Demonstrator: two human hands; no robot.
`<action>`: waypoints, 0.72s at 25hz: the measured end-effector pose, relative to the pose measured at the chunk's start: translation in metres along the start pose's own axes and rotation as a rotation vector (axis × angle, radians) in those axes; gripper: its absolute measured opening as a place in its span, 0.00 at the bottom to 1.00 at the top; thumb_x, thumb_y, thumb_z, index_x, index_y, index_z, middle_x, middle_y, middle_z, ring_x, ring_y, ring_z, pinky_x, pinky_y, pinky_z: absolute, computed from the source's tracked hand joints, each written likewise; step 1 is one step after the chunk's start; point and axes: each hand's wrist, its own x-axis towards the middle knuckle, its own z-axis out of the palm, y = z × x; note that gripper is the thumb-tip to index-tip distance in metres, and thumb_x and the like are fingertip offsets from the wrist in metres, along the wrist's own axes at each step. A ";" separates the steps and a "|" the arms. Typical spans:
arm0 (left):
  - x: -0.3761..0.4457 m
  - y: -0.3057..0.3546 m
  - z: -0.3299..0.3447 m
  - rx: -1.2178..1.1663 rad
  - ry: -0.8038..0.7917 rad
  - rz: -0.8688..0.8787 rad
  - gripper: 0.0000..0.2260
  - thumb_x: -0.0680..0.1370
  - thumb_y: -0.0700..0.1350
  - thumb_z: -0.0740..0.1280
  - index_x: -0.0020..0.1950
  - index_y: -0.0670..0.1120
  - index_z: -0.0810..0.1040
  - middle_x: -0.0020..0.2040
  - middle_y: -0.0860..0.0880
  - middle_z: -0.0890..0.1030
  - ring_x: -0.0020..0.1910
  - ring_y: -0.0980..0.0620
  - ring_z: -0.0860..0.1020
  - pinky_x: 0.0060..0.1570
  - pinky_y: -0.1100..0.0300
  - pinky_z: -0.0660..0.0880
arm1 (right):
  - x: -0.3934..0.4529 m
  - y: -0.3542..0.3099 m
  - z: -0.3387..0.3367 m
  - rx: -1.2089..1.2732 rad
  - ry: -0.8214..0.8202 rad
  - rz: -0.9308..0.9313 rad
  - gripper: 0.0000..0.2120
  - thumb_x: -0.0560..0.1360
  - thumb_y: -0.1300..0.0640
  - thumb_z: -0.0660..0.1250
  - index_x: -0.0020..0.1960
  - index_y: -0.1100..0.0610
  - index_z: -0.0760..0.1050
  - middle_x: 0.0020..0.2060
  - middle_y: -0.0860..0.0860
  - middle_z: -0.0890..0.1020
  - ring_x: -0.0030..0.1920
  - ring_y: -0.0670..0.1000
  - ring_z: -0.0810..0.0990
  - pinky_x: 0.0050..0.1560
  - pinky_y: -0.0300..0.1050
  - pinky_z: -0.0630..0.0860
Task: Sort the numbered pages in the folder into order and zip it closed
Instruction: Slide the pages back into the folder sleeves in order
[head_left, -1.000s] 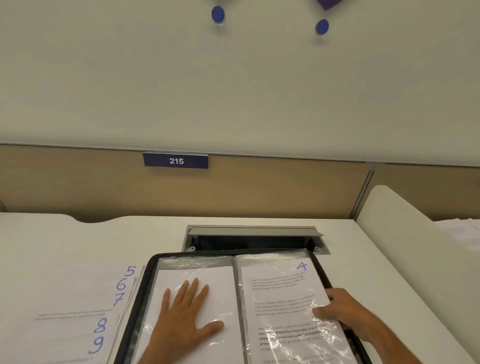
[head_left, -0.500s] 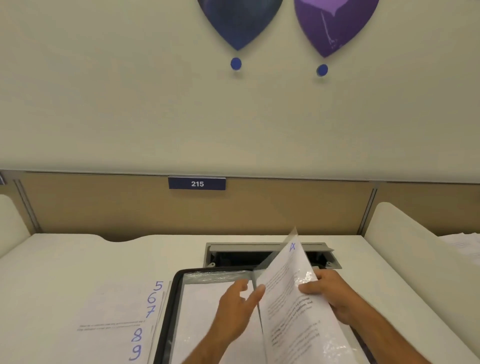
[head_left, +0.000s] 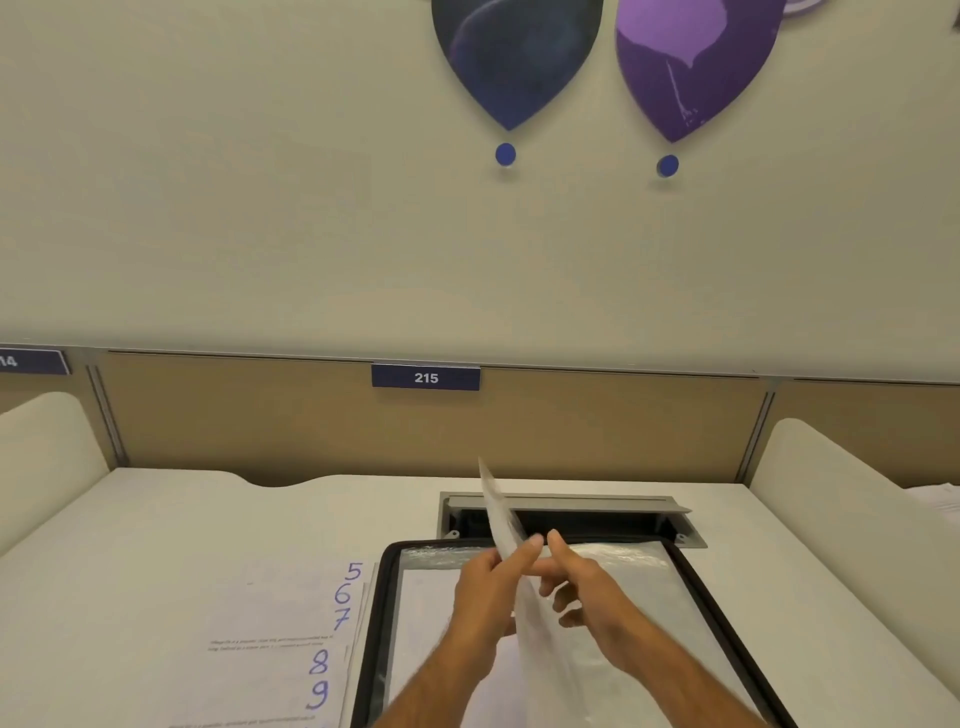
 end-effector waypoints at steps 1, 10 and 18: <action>0.003 -0.002 -0.009 0.058 0.036 0.009 0.10 0.76 0.54 0.73 0.53 0.53 0.78 0.52 0.50 0.82 0.49 0.50 0.81 0.45 0.54 0.82 | 0.002 0.002 0.007 -0.010 0.016 0.007 0.31 0.76 0.31 0.49 0.52 0.49 0.84 0.51 0.51 0.79 0.49 0.51 0.77 0.52 0.45 0.76; 0.042 -0.042 -0.107 0.456 0.246 -0.089 0.03 0.70 0.37 0.71 0.36 0.40 0.79 0.38 0.40 0.83 0.38 0.45 0.82 0.37 0.56 0.79 | 0.024 0.091 0.060 -0.585 0.118 -0.166 0.51 0.56 0.14 0.36 0.69 0.37 0.67 0.76 0.46 0.63 0.77 0.47 0.59 0.77 0.44 0.56; 0.045 -0.095 -0.127 0.897 0.215 -0.040 0.11 0.76 0.50 0.71 0.52 0.49 0.73 0.48 0.53 0.76 0.46 0.56 0.76 0.47 0.66 0.73 | 0.061 0.171 0.092 -1.011 0.073 -0.195 0.41 0.73 0.23 0.47 0.72 0.50 0.67 0.80 0.55 0.49 0.81 0.54 0.40 0.77 0.48 0.39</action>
